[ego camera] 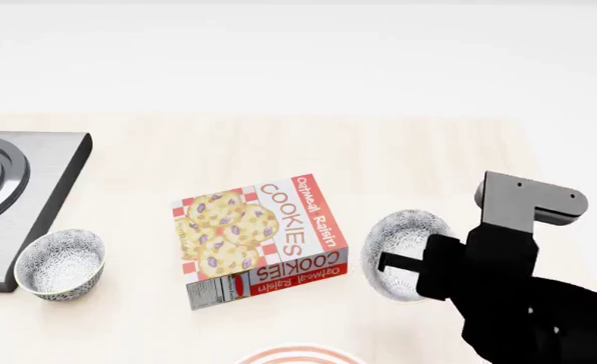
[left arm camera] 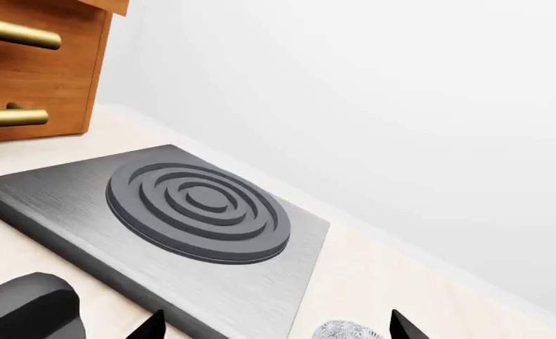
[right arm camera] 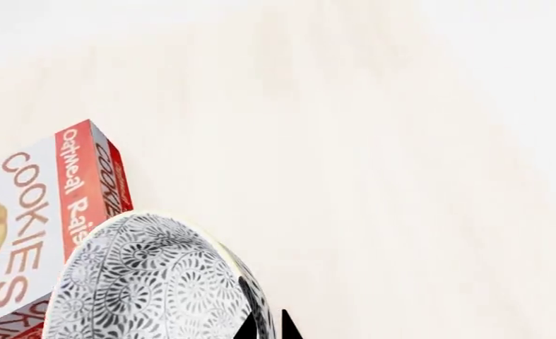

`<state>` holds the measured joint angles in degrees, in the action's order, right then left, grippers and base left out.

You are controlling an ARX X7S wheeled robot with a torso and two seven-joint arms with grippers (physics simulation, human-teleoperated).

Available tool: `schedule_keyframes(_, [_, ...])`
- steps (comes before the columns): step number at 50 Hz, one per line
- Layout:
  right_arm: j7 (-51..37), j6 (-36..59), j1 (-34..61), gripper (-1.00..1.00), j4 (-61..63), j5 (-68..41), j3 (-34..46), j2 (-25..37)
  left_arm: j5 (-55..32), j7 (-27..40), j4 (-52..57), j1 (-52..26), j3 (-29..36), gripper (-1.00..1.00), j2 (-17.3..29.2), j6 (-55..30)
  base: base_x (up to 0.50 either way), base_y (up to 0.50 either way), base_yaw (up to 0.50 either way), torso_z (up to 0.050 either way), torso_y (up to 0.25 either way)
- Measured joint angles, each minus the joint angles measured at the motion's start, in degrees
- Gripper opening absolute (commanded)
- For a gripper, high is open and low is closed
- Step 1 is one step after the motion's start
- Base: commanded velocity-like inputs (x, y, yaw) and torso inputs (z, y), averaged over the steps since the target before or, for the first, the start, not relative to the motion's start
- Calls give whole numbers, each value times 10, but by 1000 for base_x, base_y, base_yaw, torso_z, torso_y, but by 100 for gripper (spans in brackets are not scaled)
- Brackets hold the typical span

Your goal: Pick the akita bowl next to the plate and place it on the plate.

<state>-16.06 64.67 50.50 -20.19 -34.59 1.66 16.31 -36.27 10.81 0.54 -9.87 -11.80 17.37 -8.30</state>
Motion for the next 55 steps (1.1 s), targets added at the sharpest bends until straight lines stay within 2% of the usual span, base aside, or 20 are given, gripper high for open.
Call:
schedule_keyframes(12, [-56,91,7,-100,130,-36,-31,11,-4,6,9,2,1,100,3,-6,0,0,0,0,0])
schedule_keyframes(22, [-110,181,24,-100,187,-87,-81,1,-9,13,19,4,1,100,6,-13,0,0,0,0,1])
schedule_keyframes(39, [-325,236,31,-100,178,-388,-97,22,-16,21,29,2,2,100,11,-22,0,0,0,0,0])
schedule_keyframes(55, [-420,232,8,-100,179,-580,-65,45,-19,25,33,3,4,100,13,-25,0,0,0,0,1])
